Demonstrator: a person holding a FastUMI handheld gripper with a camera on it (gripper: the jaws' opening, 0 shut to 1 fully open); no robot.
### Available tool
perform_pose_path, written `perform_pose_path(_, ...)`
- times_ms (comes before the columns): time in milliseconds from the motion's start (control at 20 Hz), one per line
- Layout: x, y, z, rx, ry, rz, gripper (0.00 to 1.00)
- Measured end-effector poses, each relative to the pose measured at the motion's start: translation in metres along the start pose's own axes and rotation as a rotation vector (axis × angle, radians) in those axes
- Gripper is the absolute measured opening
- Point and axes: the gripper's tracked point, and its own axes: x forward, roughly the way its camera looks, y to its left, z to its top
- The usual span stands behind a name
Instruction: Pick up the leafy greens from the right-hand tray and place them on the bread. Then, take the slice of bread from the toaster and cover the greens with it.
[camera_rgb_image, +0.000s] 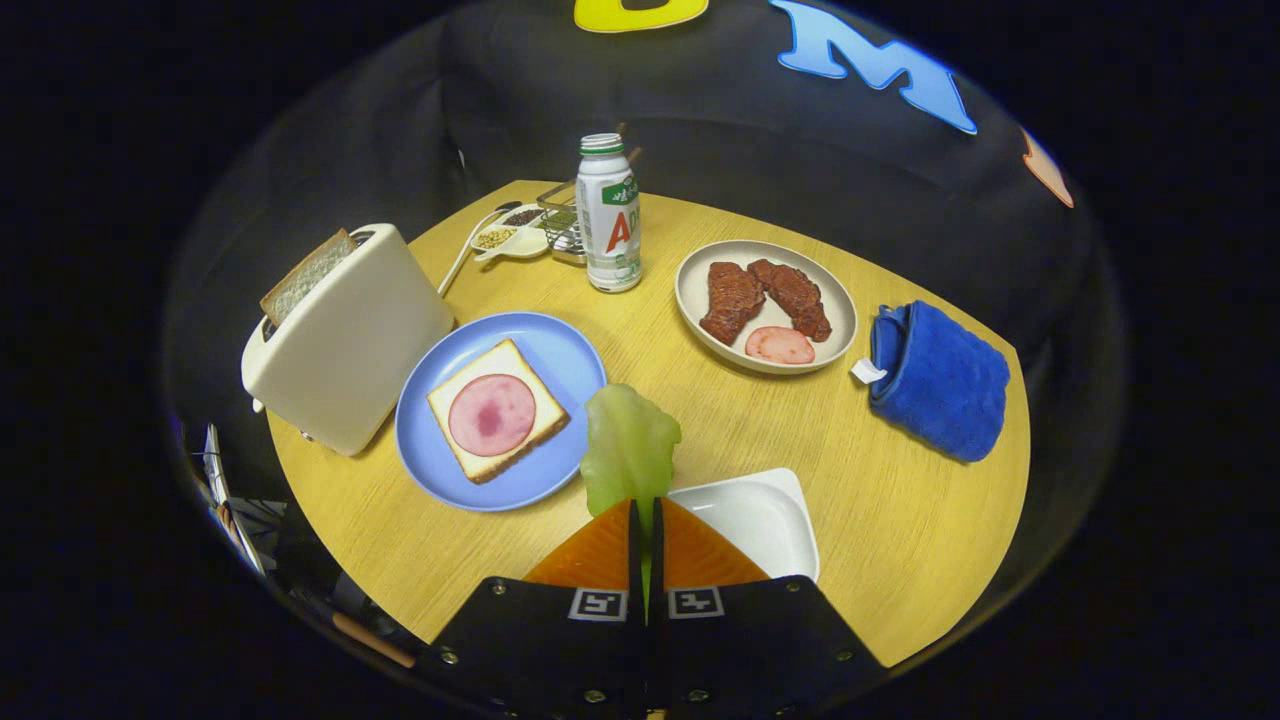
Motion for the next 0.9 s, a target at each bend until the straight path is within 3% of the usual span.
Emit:
perform_pose_path(400,0.027,0.068,0.036,-0.067,-0.012,0.084,0.01)
perform_pose_path(900,0.068,0.112,0.061,-0.015,0.008,0.119,0.01)
